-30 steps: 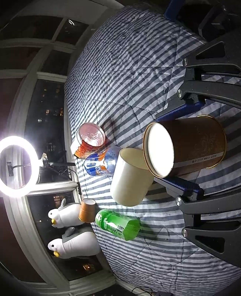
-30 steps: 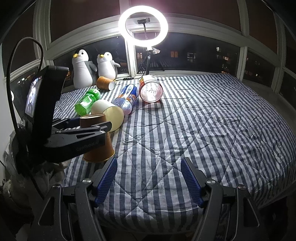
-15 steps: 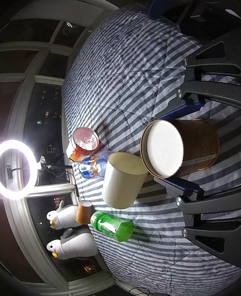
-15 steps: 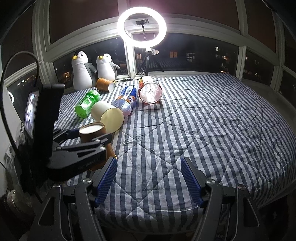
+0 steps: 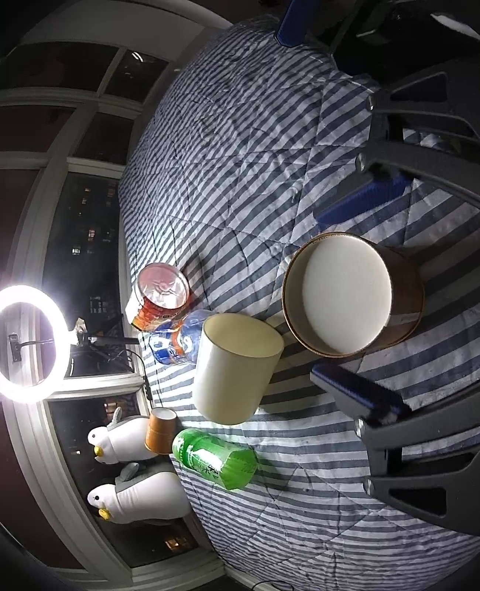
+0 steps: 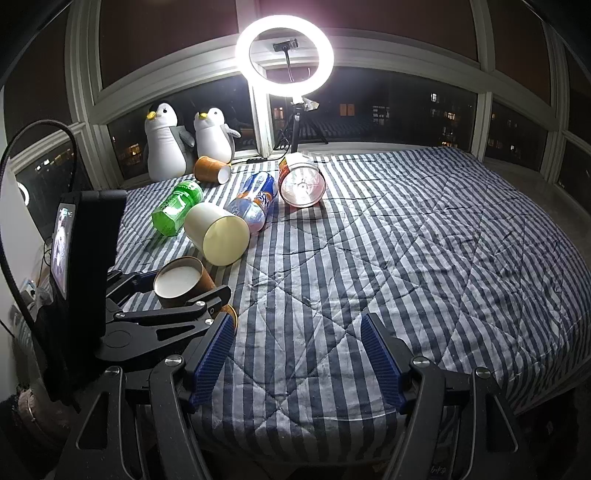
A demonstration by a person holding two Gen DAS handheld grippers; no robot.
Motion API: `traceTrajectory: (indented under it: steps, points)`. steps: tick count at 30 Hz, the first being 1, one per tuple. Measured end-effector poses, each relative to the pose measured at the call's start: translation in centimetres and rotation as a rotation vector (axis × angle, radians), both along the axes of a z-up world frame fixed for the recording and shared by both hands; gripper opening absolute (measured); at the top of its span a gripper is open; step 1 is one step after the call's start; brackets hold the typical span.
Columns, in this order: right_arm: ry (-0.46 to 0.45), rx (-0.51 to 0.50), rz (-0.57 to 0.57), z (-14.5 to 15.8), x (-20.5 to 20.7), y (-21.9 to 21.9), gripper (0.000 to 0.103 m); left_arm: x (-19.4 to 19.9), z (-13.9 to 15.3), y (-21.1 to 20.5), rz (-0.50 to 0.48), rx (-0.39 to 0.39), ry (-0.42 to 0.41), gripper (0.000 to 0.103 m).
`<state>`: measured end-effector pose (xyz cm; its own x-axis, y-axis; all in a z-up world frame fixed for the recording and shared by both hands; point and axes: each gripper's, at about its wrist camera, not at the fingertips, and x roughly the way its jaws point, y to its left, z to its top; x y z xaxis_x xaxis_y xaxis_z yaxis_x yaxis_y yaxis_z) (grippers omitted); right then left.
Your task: Flip cup upside down
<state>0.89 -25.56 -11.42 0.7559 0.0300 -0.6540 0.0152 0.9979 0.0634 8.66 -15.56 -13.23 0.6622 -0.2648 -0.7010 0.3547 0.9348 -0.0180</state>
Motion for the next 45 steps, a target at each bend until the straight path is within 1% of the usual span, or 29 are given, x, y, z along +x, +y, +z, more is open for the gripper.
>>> traceTrajectory:
  steps: [2, 7, 11, 16, 23, 26, 29, 34, 39, 42, 45]
  points:
    - [0.000, 0.000, 0.000, 0.0, 0.0, 0.0, 0.068, -0.1, 0.1, 0.1, 0.000, 0.004, -0.006, 0.086]
    - [0.000, -0.002, 0.004, 0.0, -0.1, 0.2, 0.068, -0.1, 0.4, 0.6, 0.004, 0.003, -0.005, 0.087]
    - [-0.006, 0.002, 0.006, 0.2, -0.1, 0.3, 0.068, -0.5, 1.1, 1.3, 0.015, -0.010, -0.017, 0.088]
    - [-0.026, 0.005, 0.008, 0.7, -0.4, 0.5, 0.068, -2.0, 3.1, 2.5, 0.025, -0.040, -0.058, 0.091]
    - [-0.070, 0.001, 0.018, 2.0, -1.3, 1.3, 0.068, -4.8, 6.5, 5.5, 0.058, -0.088, -0.119, 0.091]
    - [-0.091, 0.001, 0.028, 2.7, -1.8, 1.9, 0.070, -6.2, 7.7, 7.4, 0.090, -0.104, -0.135, 0.092]
    - [-0.113, -0.006, 0.042, 3.3, -2.3, 2.8, 0.077, -7.7, 8.6, 9.4, 0.127, -0.110, -0.142, 0.095]
    - [-0.140, -0.025, 0.077, 3.9, -3.1, 4.8, 0.079, -10.5, 9.7, 12.4, 0.191, -0.087, -0.164, 0.096]
    - [-0.161, -0.023, 0.106, 4.1, -3.9, 6.5, 0.089, -12.8, 10.3, 14.8, 0.253, -0.069, -0.186, 0.097]
    - [-0.171, -0.023, 0.112, 3.9, -4.4, 7.3, 0.090, -13.9, 10.5, 15.7, 0.280, -0.059, -0.193, 0.099]
    - [-0.177, -0.015, 0.115, 3.7, -4.8, 7.8, 0.092, -15.2, 10.7, 16.3, 0.306, -0.032, -0.217, 0.101]
